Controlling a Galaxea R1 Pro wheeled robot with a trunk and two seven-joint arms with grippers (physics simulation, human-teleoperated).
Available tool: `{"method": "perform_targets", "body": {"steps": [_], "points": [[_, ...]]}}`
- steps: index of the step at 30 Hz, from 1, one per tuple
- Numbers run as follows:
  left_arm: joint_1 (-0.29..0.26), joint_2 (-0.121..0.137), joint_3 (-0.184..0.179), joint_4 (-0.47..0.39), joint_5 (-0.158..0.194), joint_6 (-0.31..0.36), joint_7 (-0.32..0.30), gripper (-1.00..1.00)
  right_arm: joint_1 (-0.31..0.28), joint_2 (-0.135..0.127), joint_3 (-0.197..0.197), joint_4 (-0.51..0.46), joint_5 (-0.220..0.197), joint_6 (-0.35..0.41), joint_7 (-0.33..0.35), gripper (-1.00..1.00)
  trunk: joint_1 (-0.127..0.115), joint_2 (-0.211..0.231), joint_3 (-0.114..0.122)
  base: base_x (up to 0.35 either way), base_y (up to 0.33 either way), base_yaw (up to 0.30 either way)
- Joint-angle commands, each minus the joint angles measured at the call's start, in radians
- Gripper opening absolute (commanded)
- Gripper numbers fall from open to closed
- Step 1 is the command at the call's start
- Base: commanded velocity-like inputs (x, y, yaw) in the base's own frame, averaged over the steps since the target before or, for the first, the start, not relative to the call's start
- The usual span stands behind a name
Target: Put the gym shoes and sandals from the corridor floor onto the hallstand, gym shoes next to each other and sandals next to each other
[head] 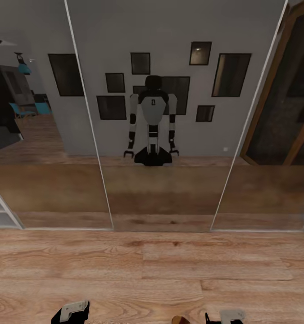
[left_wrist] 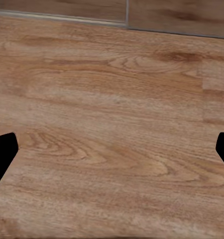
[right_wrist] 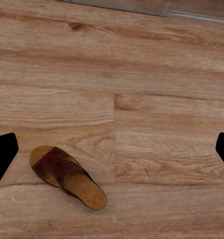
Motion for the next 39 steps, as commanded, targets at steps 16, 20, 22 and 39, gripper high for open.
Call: {"method": "perform_targets", "body": {"steps": [16,20,22,39], "points": [[-0.001,-0.002,0.0,0.001,0.007,-0.003,-0.002,1.0,-0.001,-0.001,0.009,0.002,-0.001,0.001,-0.004,1.0,0.0,0.0,-0.007,0.001,-0.003,0.281],[-0.001,-0.002,0.0,0.001,0.007,-0.004,-0.002,1.0,-0.001,-0.001,0.009,0.002,-0.001,0.001,-0.004,1.0,0.0,0.0,-0.009,0.0,0.0,0.281],[-0.001,-0.001,0.0,0.001,0.008,-0.004,-0.002,1.0,-0.001,-0.001,0.009,0.002,-0.001,0.001,-0.004,1.0,0.0,0.0,-0.01,0.0,0.0,0.281],[-0.001,0.0,0.001,0.001,0.01,-0.004,-0.002,1.0,-0.001,-0.001,0.009,0.002,-0.002,0.001,-0.004,1.0,0.046,-0.084,-0.055,0.0,0.0,0.281]]}}
